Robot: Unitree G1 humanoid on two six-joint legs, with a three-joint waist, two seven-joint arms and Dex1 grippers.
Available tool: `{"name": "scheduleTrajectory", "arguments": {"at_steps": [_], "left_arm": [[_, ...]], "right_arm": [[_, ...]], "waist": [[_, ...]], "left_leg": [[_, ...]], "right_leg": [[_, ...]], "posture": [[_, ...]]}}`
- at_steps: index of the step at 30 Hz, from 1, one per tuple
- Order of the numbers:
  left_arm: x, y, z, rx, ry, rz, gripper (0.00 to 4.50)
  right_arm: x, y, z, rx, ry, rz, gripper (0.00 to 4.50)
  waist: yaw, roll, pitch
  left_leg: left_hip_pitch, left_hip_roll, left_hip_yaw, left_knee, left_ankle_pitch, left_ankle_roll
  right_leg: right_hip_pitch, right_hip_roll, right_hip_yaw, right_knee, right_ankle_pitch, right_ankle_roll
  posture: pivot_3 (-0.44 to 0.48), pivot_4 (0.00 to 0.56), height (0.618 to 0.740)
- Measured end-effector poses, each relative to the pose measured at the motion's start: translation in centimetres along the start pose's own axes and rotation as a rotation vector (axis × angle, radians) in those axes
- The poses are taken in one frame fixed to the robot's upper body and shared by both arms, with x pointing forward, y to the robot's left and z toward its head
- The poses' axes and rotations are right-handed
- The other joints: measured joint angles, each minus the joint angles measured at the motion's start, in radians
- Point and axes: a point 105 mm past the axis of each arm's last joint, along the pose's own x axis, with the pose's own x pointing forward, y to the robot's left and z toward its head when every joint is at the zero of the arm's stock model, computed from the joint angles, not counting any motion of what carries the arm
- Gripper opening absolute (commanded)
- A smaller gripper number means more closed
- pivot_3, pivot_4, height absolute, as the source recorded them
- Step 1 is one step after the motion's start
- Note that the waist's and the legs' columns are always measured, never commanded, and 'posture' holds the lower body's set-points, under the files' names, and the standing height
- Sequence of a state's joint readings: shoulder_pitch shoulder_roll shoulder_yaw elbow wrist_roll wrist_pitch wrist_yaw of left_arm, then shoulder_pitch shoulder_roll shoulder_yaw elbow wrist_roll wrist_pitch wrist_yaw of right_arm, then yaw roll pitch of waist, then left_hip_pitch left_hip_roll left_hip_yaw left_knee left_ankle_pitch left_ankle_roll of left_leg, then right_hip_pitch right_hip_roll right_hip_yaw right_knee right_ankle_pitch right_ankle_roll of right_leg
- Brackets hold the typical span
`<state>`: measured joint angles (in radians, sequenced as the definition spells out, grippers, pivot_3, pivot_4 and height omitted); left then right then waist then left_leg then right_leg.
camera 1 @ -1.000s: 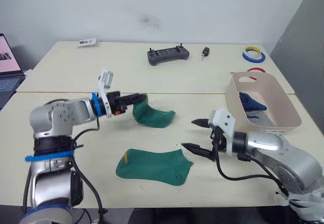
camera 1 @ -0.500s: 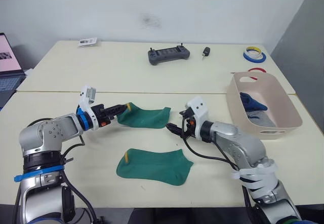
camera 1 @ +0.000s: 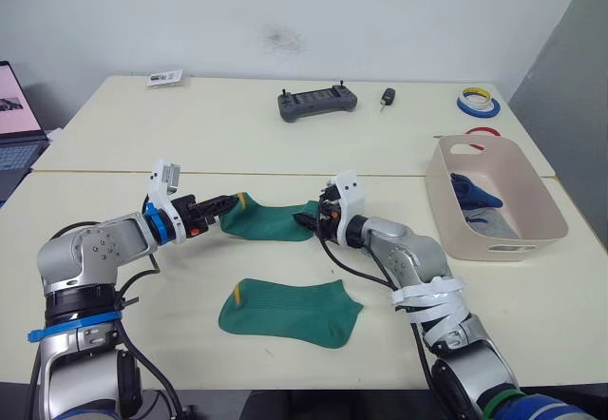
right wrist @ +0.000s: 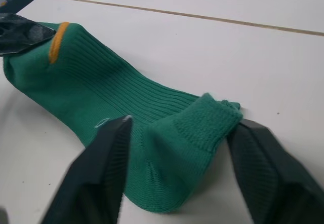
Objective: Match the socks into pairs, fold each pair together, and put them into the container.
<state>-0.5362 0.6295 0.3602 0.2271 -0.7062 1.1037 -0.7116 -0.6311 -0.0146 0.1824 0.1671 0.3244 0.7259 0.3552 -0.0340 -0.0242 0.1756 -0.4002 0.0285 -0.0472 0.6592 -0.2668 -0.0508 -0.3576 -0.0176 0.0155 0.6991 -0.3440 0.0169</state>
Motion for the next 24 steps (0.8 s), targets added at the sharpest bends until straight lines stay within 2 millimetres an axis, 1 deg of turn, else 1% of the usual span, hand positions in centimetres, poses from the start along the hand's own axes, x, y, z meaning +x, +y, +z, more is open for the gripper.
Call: {"name": "scheduleTrajectory", "arguments": {"at_steps": [5, 6, 9, 12, 14, 16, 18, 20, 22, 24], "left_arm": [[-0.1, 0.2, -0.4, -0.012, 0.008, 0.003, 0.0], [-0.2, 0.0, -0.4, -0.017, 0.012, -0.002, 0.0], [-0.5, -0.9, -0.2, -0.046, 0.019, -0.043, 0.0], [-1.1, -2.3, -0.3, -0.066, 0.044, -0.085, 0.0], [-1.4, -2.6, -0.7, -0.078, 0.06, -0.093, 0.0], [-1.4, -2.6, -1.5, -0.089, 0.073, -0.09, 0.0], [-1.2, -2.2, -2.8, -0.116, 0.084, -0.086, 0.0], [-0.8, -1.8, -4.0, -0.132, 0.098, -0.076, 0.0], [-0.3, -1.2, -4.8, -0.141, 0.11, -0.059, 0.0], [0.1, -0.9, -5.1, -0.137, 0.106, -0.048, 0.0]], "right_arm": [[-0.4, 0.0, 0.1, -0.014, -0.01, 0.005, 0.27], [-0.8, -0.1, 0.1, -0.019, -0.015, 0.002, 0.04], [-2.5, 0.0, -0.2, -0.027, -0.018, 0.001, 0.04], [-5.2, -0.3, -0.6, -0.031, -0.004, -0.01, 0.04], [-6.9, -0.6, -0.7, -0.028, 0.007, -0.021, 0.04], [-8.1, -0.9, -1.0, -0.026, 0.02, -0.037, 0.04], [-8.8, -1.1, -1.9, -0.006, 0.045, -0.053, 0.04], [-9.0, -1.3, -2.8, 0.015, 0.069, -0.071, 0.04], [-8.9, -1.5, -3.2, 0.016, 0.079, -0.096, 0.04], [-8.7, -1.6, -3.1, 0.007, 0.07, -0.116, 0.5]], "waist": [[0.0, 0.0, 0.0], [0.001, 0.0, 0.0], [0.003, 0.0, 0.0], [0.003, 0.0, 0.0], [0.002, 0.0, 0.0], [0.0, 0.0, 0.0], [-0.001, 0.0, 0.0], [-0.001, 0.0, 0.0], [0.0, 0.0, 0.0], [0.001, 0.0, 0.0]], "left_leg": [[0.0, 0.0, 0.0, 0.0, 0.0, 0.0], [0.0, 0.0, 0.0, 0.0, 0.0, 0.0], [-0.001, 0.0, 0.0, 0.0, 0.0, 0.0], [-0.001, 0.0, 0.0, 0.0, -0.002, 0.002], [-0.001, 0.0, 0.0, 0.0, -0.002, 0.003], [0.0, 0.0, 0.0, -0.001, -0.002, 0.004], [0.001, 0.0, 0.0, -0.001, -0.002, 0.004], [0.0, 0.0, 0.0, -0.001, -0.002, 0.003], [0.0, 0.0, 0.0, -0.001, -0.002, 0.003], [0.0, 0.0, 0.0, -0.001, -0.002, 0.003]], "right_leg": [[0.0, 0.0, 0.0, 0.0, 0.0, 0.0], [0.0, 0.0, 0.0, 0.0, 0.0, 0.0], [0.0, -0.001, 0.0, -0.001, 0.0, 0.0], [0.0, -0.001, 0.0, -0.001, 0.0, 0.0], [0.0, -0.001, 0.0, 0.0, 0.0, 0.0], [0.001, 0.0, 0.0, 0.0, 0.0, 0.0], [0.001, 0.0, 0.0, 0.0, 0.0, 0.0], [0.0, 0.0, 0.0, -0.001, 0.0, 0.0], [0.0, 0.0, 0.0, -0.001, 0.0, 0.0], [0.001, 0.0, 0.0, -0.001, 0.0, 0.0]], "posture": [[0.0, 0.15, 0.74], [0.0, 0.15, 0.74], [0.0, 0.15, 0.74], [0.0, 0.15, 0.74], [0.0, 0.15, 0.74], [0.0, 0.15, 0.74], [0.0, 0.15, 0.74], [0.0, 0.15, 0.74], [0.0, 0.15, 0.74], [0.0, 0.15, 0.74]]}}
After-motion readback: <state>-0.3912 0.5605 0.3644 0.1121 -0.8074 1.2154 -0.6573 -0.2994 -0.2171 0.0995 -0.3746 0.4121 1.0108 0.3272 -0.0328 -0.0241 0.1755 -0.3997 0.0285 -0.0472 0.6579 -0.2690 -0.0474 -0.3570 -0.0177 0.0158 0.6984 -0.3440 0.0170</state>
